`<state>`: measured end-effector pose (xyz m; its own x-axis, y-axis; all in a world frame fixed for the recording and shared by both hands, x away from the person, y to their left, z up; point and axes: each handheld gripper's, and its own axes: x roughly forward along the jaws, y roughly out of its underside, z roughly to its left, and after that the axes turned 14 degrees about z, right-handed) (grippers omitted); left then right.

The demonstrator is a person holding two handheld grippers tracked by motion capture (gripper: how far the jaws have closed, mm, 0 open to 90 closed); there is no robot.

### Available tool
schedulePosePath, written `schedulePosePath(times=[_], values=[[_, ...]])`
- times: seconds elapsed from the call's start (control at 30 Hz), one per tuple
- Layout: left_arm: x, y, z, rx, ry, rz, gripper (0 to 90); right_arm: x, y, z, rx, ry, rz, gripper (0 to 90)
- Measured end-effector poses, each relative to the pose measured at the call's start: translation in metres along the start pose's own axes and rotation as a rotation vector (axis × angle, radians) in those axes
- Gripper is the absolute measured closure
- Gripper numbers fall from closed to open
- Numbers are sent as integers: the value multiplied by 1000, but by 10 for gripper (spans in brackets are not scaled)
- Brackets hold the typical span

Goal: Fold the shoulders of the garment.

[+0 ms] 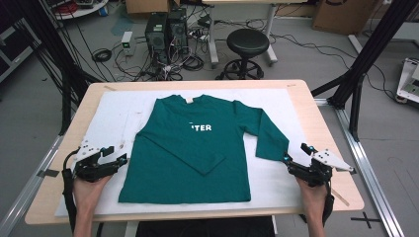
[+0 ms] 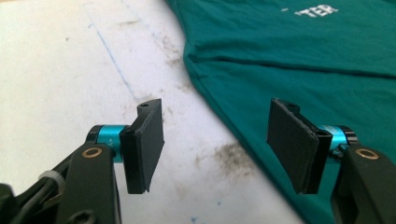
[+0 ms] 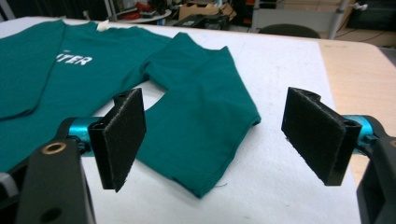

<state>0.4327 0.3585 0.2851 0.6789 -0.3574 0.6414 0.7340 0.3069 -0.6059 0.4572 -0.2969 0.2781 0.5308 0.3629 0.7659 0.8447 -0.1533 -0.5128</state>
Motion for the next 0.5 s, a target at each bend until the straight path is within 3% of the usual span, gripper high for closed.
schedulePosePath(times=[0.3, 0.47, 0.5], values=[[-5, 5, 1, -21, -4, -65, 363, 1, -2, -1, -20, -35, 22, 216], [-5, 5, 2, -28, 1, -65, 343, 0, -1, 1, -17, -45, 19, 216], [-5, 5, 3, -36, 10, -63, 334, 0, -3, 1, -14, -65, 46, 216]])
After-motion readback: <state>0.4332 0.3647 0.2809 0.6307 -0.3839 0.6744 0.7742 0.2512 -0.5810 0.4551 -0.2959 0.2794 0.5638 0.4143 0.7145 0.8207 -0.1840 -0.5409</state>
